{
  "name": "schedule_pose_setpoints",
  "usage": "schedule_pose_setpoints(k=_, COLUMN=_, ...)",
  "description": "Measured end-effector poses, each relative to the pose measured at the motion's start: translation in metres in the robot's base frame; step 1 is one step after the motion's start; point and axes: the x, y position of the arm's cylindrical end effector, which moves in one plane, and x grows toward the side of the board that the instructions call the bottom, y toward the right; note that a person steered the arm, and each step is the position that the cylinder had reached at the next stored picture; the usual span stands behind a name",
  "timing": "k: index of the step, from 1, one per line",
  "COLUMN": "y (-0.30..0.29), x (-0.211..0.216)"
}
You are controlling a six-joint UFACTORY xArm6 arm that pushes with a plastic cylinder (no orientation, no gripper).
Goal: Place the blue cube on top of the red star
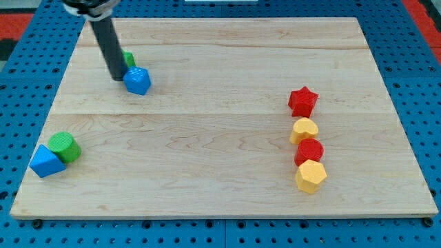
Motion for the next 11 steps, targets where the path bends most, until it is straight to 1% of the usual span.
schedule_pose_setpoints(k=1, y=0.038, x=0.018)
schedule_pose_setpoints(k=2, y=0.021, x=0.031)
schedule_pose_setpoints(k=3, y=0.049, x=0.036)
schedule_pose_setpoints(k=5, y=0.13, x=0.037)
schedule_pose_setpoints(k=7, y=0.144, x=0.038)
schedule_pose_setpoints(k=8, y=0.098, x=0.071)
schedule_pose_setpoints(k=9, y=0.141, x=0.067)
schedule_pose_setpoints(k=10, y=0.209, x=0.05)
schedule_pose_setpoints(k=11, y=0.222, x=0.033)
